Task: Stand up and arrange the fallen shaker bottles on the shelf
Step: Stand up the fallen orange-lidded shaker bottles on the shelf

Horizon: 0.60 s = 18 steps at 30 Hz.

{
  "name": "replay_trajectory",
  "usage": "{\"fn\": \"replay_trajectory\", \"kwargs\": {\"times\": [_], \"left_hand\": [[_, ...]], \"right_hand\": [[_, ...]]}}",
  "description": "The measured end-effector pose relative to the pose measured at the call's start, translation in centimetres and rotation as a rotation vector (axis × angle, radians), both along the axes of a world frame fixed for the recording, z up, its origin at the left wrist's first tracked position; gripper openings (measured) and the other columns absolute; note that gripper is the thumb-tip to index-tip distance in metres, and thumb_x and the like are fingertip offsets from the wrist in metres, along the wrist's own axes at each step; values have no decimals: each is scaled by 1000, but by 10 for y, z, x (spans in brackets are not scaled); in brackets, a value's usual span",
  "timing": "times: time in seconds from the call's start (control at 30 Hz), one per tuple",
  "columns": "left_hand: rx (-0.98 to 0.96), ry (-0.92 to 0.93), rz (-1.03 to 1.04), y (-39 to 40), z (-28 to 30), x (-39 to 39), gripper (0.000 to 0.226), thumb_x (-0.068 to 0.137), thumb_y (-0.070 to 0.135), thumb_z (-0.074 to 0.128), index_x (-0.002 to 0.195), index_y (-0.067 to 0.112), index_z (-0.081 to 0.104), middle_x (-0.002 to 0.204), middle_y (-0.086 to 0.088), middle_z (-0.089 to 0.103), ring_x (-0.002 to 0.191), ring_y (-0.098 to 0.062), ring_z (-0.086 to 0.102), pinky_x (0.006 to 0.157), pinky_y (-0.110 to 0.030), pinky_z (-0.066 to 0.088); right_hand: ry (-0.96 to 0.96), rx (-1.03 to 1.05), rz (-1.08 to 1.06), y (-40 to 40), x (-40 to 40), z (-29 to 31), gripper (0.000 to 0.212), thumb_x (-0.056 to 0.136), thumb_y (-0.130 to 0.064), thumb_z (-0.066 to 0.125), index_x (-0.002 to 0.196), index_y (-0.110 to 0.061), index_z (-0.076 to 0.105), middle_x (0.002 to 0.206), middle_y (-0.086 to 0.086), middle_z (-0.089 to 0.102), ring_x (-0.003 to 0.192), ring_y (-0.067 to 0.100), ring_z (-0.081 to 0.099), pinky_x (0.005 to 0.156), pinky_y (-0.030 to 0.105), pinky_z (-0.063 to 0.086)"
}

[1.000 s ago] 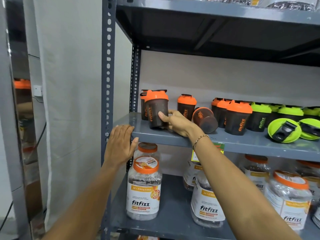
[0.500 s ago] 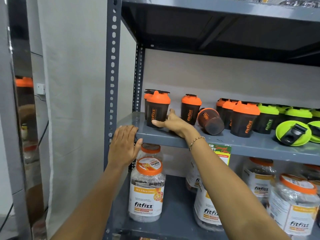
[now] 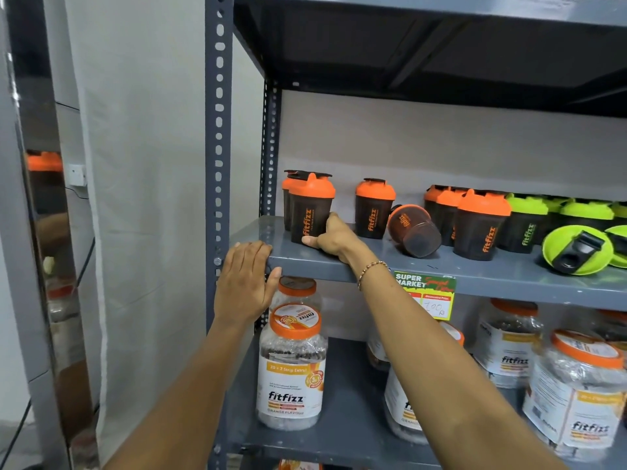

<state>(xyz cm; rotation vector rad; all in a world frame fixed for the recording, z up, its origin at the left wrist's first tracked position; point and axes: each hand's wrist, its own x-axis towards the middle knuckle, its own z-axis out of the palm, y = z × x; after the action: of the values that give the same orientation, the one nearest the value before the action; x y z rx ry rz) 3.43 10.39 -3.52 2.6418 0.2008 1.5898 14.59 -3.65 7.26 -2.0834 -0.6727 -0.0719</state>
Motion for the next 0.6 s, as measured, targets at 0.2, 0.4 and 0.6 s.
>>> {"fn": "replay_trajectory", "kwargs": {"times": [0.2, 0.4, 0.6], "left_hand": [[-46, 19, -12, -6, 3, -1, 51, 91, 42, 34, 119, 5, 55, 120, -15, 58, 115, -33, 54, 110, -44, 31], [14, 36, -37, -35, 2, 4, 53, 92, 38, 35, 129, 4, 50, 138, -15, 51, 137, -30, 37, 119, -41, 7], [99, 104, -65, -100, 11, 26, 51, 93, 39, 35, 129, 8, 54, 137, -9, 54, 136, -27, 40, 118, -42, 11]], "right_hand": [[-35, -58, 5, -22, -16, 4, 63, 80, -21, 73, 130, -5, 39, 134, 14, 53, 111, 23, 54, 92, 34, 43], [-416, 270, -307, -100, -35, 28, 17, 86, -19, 60, 89, -8, 73, 90, 9, 73, 82, 21, 64, 75, 22, 45], [-349, -5, -602, -165, -7, 41, 58, 90, -49, 44, 86, 4, 66, 100, 25, 66, 102, 37, 58, 91, 40, 45]]}}
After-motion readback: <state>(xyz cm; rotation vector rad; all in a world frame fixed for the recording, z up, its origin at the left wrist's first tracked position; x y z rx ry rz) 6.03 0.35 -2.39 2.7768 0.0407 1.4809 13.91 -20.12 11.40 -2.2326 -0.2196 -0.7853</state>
